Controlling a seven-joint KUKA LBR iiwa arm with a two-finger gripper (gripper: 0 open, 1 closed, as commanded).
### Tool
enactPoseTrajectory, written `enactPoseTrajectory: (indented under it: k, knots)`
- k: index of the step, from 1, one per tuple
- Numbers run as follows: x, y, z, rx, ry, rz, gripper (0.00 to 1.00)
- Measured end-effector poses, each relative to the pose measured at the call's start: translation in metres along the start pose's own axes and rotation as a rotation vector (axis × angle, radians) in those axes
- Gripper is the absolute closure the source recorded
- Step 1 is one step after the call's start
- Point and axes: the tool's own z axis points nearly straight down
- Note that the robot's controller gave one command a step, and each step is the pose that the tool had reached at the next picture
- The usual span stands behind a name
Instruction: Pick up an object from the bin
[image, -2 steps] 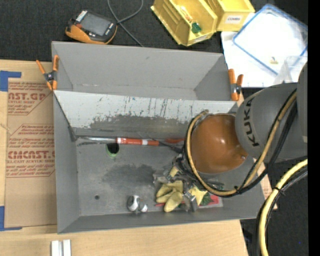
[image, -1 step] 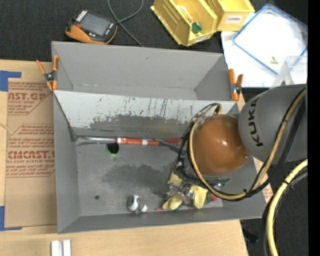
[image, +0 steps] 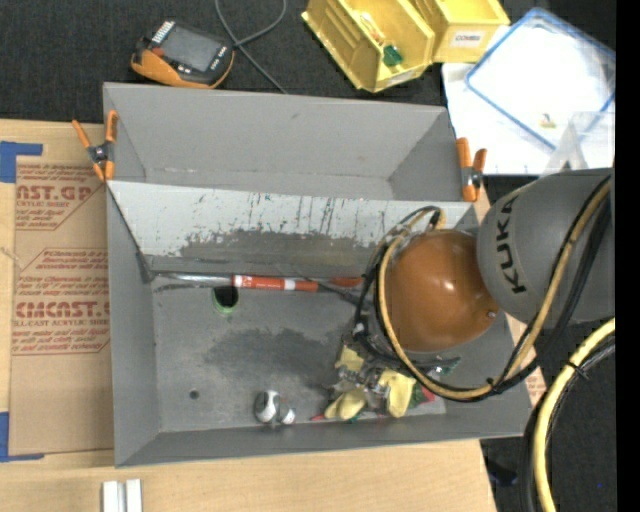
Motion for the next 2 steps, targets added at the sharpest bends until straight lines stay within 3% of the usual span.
enactPoseTrajectory:
  k: [2]
  knots:
    - [-0.0002, 0.0008, -0.0090, -0.001, 0.000, 0.000, 1.00]
